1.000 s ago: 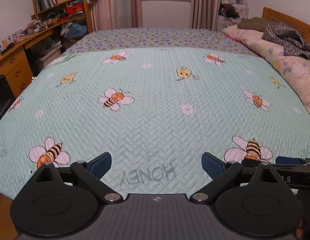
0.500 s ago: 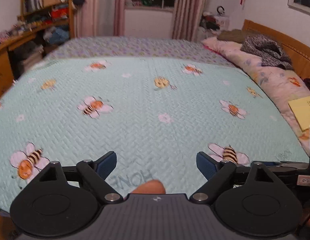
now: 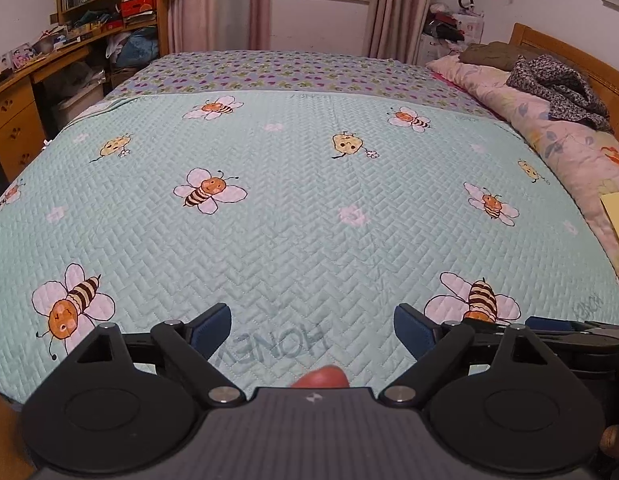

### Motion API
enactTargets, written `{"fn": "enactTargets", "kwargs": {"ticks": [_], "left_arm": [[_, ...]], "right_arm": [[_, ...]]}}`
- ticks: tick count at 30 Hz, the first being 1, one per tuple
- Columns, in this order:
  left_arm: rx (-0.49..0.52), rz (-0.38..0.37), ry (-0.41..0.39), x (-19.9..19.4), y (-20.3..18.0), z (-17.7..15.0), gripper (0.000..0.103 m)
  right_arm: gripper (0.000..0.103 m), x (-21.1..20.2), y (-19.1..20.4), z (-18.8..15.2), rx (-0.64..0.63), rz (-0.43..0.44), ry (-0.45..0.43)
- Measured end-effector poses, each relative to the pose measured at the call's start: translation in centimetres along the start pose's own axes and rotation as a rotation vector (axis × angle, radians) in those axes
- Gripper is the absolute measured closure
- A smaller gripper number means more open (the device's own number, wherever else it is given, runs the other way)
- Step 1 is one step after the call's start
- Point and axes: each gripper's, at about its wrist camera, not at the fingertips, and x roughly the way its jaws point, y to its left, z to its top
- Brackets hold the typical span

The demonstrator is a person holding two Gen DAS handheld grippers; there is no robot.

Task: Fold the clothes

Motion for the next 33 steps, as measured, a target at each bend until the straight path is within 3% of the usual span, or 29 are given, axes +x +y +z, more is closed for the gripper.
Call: {"fn": "enactTargets", "kwargs": {"ticks": [24, 33], "left_arm": [[0.016, 0.048, 0.023, 0.34, -0.21, 0.2, 0.01], [0.029, 0.046, -0.033, -0.28, -0.71, -0.09, 0.011]], "right_arm": [[0.005, 0.47, 0.05, 0.08, -0.002, -0.006, 0.013], [0.005, 0.54, -0.21, -0.08, 0.005, -0.007, 0.014]]}}
